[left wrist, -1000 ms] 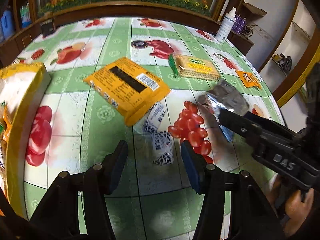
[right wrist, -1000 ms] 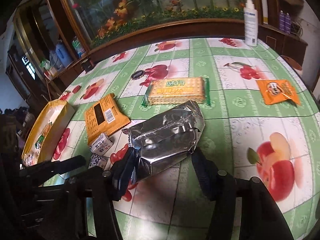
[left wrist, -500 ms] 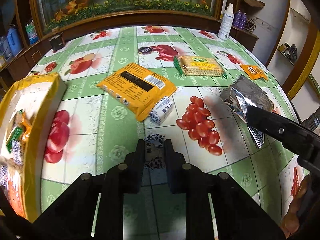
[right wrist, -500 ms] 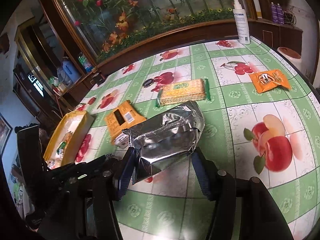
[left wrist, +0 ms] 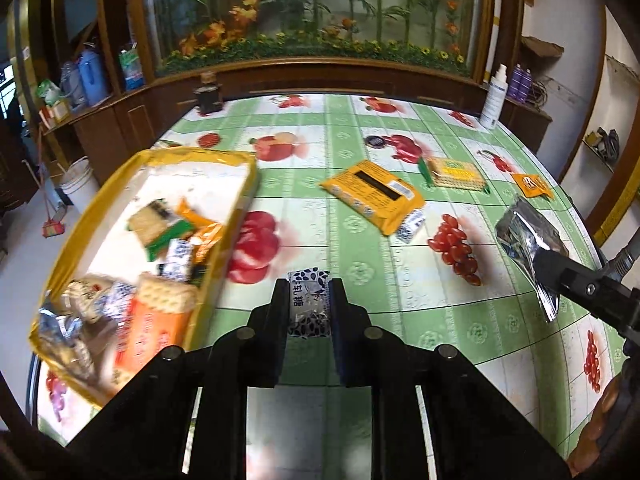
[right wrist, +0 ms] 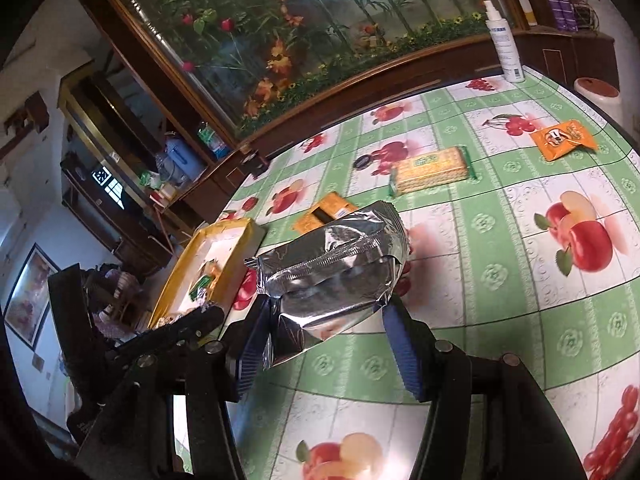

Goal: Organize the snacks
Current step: 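Carry the foil bag and blue-and-white packet over the tray with both tools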

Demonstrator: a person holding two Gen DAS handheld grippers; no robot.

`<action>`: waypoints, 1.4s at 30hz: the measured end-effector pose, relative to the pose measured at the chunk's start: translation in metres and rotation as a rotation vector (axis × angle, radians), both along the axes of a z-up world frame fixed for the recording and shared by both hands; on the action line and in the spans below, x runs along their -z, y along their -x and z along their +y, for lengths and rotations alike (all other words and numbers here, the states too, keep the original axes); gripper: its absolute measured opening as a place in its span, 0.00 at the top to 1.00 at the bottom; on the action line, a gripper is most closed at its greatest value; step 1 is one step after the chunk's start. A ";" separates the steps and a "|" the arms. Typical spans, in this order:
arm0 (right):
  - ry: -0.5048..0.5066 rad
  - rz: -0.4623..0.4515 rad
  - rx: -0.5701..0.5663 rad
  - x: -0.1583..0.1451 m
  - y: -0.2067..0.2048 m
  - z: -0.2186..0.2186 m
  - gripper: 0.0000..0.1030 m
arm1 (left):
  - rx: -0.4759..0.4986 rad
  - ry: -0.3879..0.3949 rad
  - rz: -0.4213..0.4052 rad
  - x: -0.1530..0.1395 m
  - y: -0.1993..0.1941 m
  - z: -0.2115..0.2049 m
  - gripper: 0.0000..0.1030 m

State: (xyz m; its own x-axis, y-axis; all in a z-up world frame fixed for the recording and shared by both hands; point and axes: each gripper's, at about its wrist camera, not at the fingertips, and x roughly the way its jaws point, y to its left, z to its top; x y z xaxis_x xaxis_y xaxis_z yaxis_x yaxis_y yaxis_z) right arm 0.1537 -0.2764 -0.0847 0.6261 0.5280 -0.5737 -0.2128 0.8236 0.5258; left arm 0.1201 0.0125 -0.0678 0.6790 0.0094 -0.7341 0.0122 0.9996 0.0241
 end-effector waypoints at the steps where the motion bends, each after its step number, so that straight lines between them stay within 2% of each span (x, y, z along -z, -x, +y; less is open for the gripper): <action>1: -0.006 0.001 -0.011 -0.001 0.003 0.005 0.44 | -0.012 -0.006 -0.006 -0.001 0.003 0.005 0.84; 9: 0.008 -0.011 -0.080 -0.009 0.023 0.044 0.44 | -0.095 0.000 -0.029 -0.004 0.024 0.048 0.84; 22: 0.010 -0.024 -0.178 -0.024 0.039 0.102 0.44 | -0.174 0.036 -0.052 -0.007 0.042 0.099 0.84; 42: 0.013 -0.003 -0.294 -0.020 0.028 0.168 0.44 | -0.273 0.039 -0.049 -0.003 0.049 0.150 0.84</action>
